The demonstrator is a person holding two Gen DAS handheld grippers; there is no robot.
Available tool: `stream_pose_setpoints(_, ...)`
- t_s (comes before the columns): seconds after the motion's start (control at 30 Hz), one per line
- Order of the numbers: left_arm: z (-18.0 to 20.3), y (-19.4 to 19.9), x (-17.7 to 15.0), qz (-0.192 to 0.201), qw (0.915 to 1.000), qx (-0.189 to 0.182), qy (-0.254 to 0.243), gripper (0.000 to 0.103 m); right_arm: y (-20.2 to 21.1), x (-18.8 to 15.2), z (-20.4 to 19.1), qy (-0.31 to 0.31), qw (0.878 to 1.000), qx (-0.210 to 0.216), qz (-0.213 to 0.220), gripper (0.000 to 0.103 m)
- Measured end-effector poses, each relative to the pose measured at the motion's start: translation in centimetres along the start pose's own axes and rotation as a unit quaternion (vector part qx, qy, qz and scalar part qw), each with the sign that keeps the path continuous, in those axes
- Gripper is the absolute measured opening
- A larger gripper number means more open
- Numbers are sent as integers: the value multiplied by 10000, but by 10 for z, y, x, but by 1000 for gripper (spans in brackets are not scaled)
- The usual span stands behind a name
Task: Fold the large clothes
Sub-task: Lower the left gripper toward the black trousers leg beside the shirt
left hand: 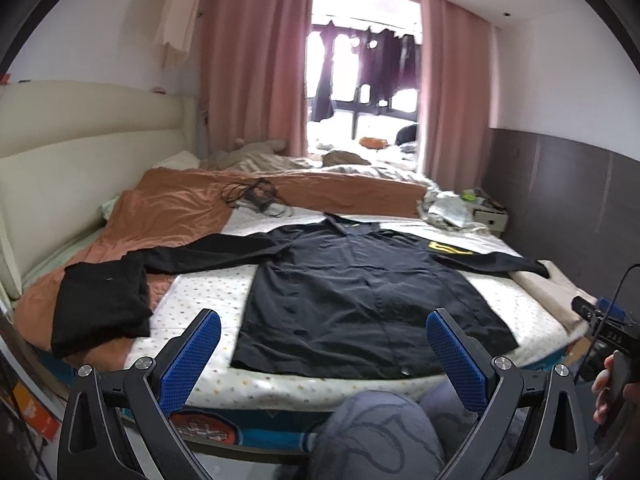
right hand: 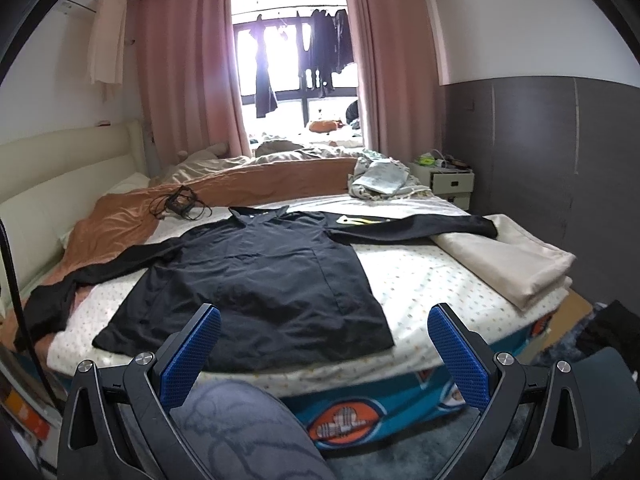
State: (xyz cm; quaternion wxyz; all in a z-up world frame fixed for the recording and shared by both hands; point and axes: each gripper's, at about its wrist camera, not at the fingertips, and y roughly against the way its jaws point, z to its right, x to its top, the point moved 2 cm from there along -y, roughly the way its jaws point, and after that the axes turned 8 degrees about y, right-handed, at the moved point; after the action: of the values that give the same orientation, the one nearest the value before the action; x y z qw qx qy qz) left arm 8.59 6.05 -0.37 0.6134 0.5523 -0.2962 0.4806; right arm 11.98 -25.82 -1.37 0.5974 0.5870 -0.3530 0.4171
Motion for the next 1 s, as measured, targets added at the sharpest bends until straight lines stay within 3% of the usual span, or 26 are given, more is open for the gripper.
stream_pose_setpoints(0.23, -37, -46, 33, -182, 9986, 148, 483, 103, -65, 36, -30, -32, 9990, 440, -24, 103)
stream_pose_setpoints(0.53, -94, -102, 73, -293, 9920, 638, 1052, 103, -151, 78, -81, 5, 9950, 997, -50, 103)
stream_pose_setpoints(1.0, -161, -169, 113, -393, 9798, 1334, 1438, 102, -275, 123, -162, -144, 9845, 1677, -485, 103)
